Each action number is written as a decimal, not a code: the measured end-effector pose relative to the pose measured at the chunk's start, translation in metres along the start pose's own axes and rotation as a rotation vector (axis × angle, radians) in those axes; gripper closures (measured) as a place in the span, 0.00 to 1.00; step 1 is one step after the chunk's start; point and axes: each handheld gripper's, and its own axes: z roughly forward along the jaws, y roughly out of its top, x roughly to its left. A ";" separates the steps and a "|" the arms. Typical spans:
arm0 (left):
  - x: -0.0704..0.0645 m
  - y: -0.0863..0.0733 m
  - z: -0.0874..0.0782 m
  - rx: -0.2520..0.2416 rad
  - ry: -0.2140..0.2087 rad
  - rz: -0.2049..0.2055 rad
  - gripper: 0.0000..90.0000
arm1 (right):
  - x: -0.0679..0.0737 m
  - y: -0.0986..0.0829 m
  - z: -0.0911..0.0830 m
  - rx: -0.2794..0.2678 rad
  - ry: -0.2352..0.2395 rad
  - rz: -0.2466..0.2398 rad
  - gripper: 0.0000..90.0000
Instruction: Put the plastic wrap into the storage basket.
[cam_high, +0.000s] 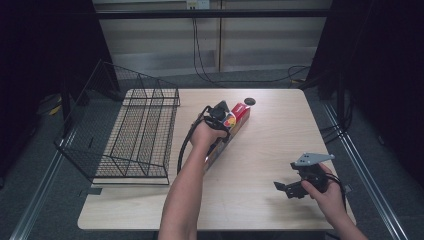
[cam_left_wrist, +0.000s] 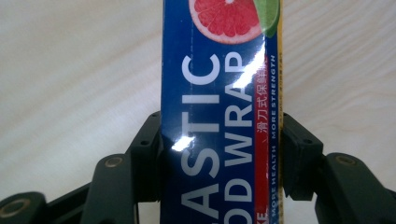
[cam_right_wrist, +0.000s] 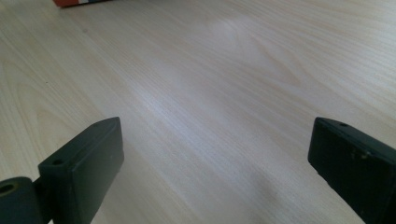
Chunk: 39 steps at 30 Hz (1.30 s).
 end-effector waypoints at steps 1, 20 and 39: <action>-0.001 -0.001 -0.001 -0.003 -0.005 -0.003 0.49 | 0.000 0.000 0.000 0.000 0.000 0.000 0.04; 0.000 -0.005 -0.070 0.034 0.015 -0.077 0.49 | 0.002 0.001 0.000 0.002 0.001 0.003 0.04; 0.003 -0.007 -0.130 0.015 0.047 -0.159 0.49 | 0.001 0.001 -0.001 -0.009 -0.002 0.001 0.04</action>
